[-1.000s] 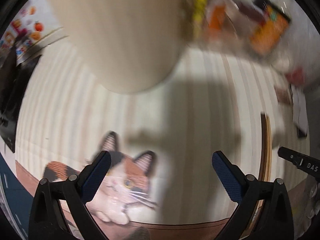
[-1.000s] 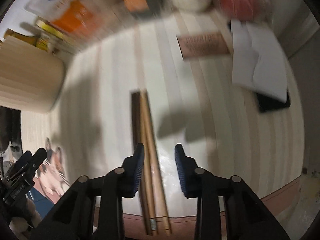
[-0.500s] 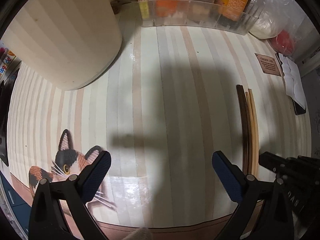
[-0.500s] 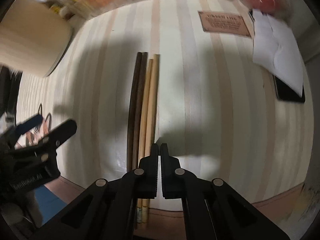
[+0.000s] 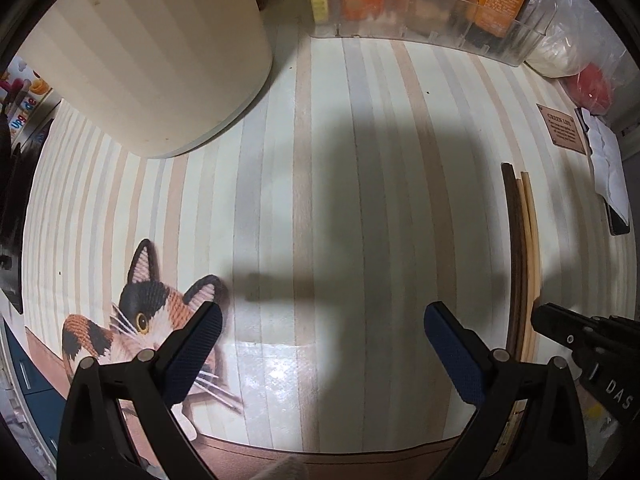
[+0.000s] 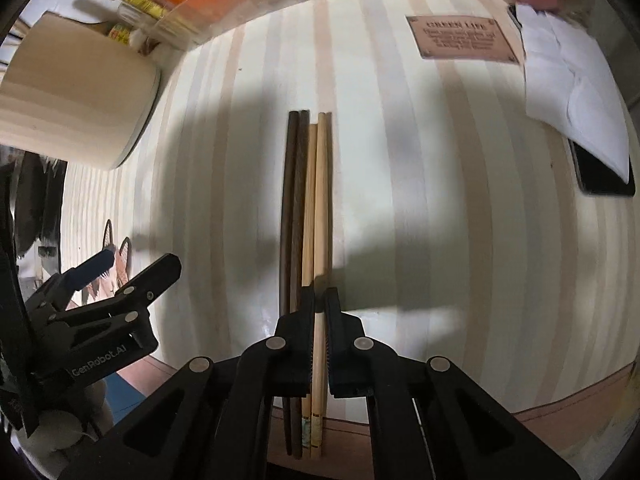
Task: Organize utensils
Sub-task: 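Grasp a light wooden chopstick with the right gripper, then grasp a dark chopstick with the left gripper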
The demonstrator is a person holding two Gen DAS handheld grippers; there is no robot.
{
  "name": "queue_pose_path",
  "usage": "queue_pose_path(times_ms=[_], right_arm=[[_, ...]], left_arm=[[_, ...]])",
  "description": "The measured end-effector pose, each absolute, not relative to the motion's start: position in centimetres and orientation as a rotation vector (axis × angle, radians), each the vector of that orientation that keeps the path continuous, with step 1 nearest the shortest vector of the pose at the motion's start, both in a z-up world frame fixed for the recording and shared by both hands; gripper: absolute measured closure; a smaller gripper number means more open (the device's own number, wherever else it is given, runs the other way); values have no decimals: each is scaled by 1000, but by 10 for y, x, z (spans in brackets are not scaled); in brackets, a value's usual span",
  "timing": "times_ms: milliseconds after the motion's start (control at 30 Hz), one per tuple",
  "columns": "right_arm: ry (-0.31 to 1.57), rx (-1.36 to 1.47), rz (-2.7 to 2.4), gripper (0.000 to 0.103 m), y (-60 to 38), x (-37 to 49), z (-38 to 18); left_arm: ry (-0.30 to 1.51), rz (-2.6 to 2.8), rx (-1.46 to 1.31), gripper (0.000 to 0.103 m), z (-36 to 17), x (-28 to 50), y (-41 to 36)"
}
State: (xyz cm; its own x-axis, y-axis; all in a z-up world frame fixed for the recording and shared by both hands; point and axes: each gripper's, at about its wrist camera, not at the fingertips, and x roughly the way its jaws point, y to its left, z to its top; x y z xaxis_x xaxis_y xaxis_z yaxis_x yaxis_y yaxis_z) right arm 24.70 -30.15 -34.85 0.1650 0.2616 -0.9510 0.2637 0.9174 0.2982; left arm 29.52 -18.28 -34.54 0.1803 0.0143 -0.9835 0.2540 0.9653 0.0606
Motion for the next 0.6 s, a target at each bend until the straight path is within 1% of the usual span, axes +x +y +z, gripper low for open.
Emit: queue_pose_path(times_ms=[100,233,267,333,600], right_arm=[[1437,406,8,95,-304,249,-349],[1467,394,45,94,-302,253,-348],[1470,370,25,94,-304,253,-345],[1471,358,-9,97,-311,251,-342],[1487,319,-109,97,-353,232,-324]], left_arm=[[1381,-172,228,0,-347,290,-184],[1375,-179,238,0,-343,282,-189],[1372,-180,241,0,-341,281,-191],[1372,-179,244,0,-340,282,-197],[1391,-232,252,0,-341,272,-221]])
